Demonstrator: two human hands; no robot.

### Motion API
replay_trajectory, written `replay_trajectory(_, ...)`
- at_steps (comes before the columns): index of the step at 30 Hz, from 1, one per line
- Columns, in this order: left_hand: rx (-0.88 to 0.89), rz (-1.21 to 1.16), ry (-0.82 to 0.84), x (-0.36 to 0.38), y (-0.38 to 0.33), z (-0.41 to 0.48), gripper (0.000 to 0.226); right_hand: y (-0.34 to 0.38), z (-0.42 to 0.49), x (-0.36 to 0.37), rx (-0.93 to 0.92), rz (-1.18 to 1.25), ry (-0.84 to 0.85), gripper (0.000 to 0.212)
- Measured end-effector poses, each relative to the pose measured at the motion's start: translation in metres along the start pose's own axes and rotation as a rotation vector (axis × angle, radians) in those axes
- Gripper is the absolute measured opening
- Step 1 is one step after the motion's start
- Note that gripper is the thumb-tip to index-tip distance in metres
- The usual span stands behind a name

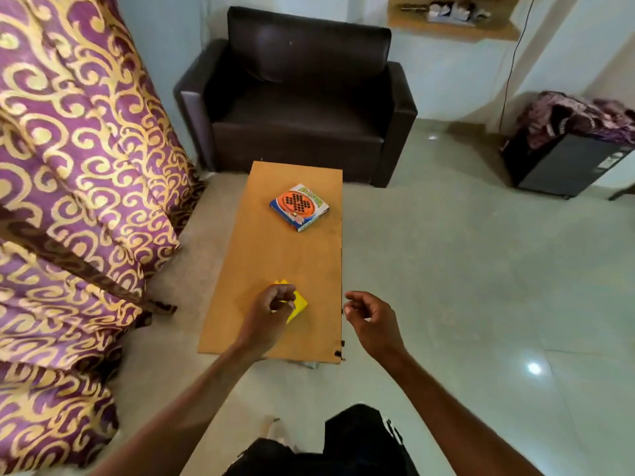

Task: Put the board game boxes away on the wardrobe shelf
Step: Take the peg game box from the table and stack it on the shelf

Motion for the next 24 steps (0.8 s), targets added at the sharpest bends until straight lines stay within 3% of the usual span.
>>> replay_trajectory(3, -0.027, 0.018, 0.014, 0.003, -0.008, 0.078, 0.027, 0.006, 0.083, 0.009, 0.026, -0.037, 0.04, 0.023)
replay_trajectory(9, -0.157, 0.201, 0.028, 0.013, 0.022, 0.248, 0.039, -0.008, 0.273, 0.06, 0.106, -0.182, 0.271, 0.03)
replay_trajectory(18, -0.606, 0.499, 0.05, 0.037, 0.145, 0.513, 0.054, -0.102, 0.541, 0.168, 0.342, -0.288, 0.619, 0.04)
replay_trajectory(21, -0.611, 0.589, 0.013, 0.043, 0.175, 0.589, 0.059, -0.139, 0.6, 0.206, 0.378, -0.286, 0.675, 0.046)
replay_trajectory(24, -0.537, 0.656, 0.003, 0.046, 0.19, 0.638, 0.086, -0.16, 0.627, 0.225, 0.403, -0.214, 0.66, 0.043)
Point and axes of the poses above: each hand's wrist, its own z-axis towards the middle knuckle, its own x-axis out of the palm, y = z × x, the point moved 8 cm from there along z, towards the middle knuckle
